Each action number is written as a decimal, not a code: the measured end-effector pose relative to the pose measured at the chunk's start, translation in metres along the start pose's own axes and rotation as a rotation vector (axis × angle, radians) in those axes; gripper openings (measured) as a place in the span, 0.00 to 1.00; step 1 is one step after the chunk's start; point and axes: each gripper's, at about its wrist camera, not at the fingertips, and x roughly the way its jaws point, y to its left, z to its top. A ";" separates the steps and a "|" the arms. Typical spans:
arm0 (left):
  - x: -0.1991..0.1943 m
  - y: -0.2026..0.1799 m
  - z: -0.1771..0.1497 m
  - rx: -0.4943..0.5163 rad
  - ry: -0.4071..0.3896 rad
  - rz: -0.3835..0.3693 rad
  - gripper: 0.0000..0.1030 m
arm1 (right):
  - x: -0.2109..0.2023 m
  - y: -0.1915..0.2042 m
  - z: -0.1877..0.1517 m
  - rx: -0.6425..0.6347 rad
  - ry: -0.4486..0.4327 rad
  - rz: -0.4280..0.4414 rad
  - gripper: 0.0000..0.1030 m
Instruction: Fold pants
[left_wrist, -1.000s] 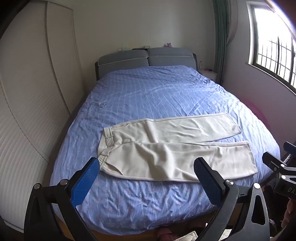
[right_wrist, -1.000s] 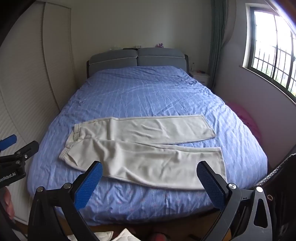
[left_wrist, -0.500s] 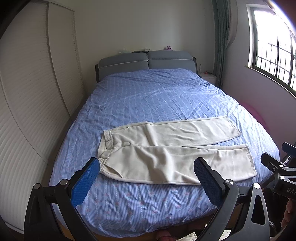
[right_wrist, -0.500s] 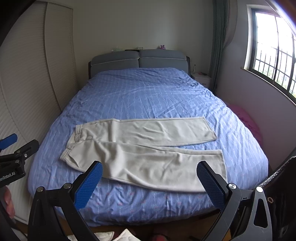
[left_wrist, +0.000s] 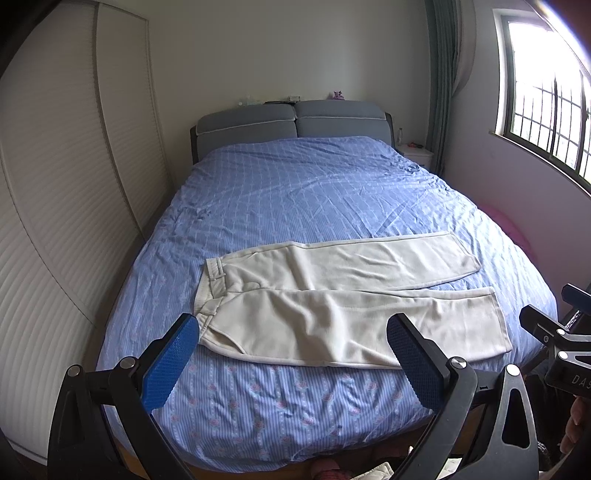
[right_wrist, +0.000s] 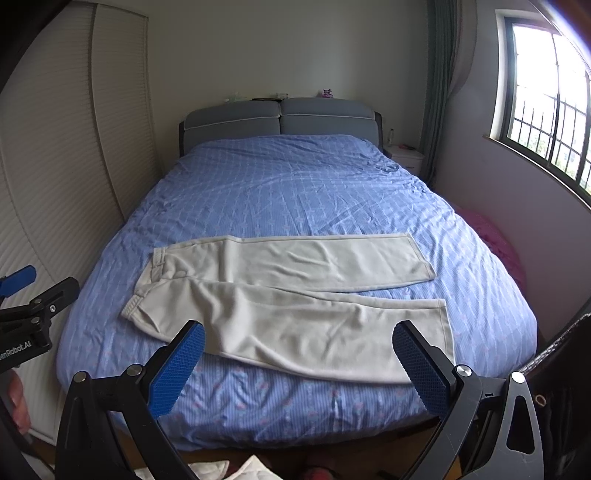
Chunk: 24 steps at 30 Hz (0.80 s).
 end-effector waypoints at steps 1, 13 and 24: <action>0.000 0.000 0.000 0.000 -0.001 -0.001 1.00 | 0.000 0.000 0.000 0.001 -0.001 0.000 1.00; 0.000 -0.002 0.006 -0.005 -0.009 -0.001 1.00 | 0.000 0.002 0.001 -0.001 -0.002 -0.001 1.00; 0.000 0.002 0.009 -0.012 -0.019 -0.010 1.00 | 0.000 0.002 0.000 0.001 -0.004 -0.001 1.00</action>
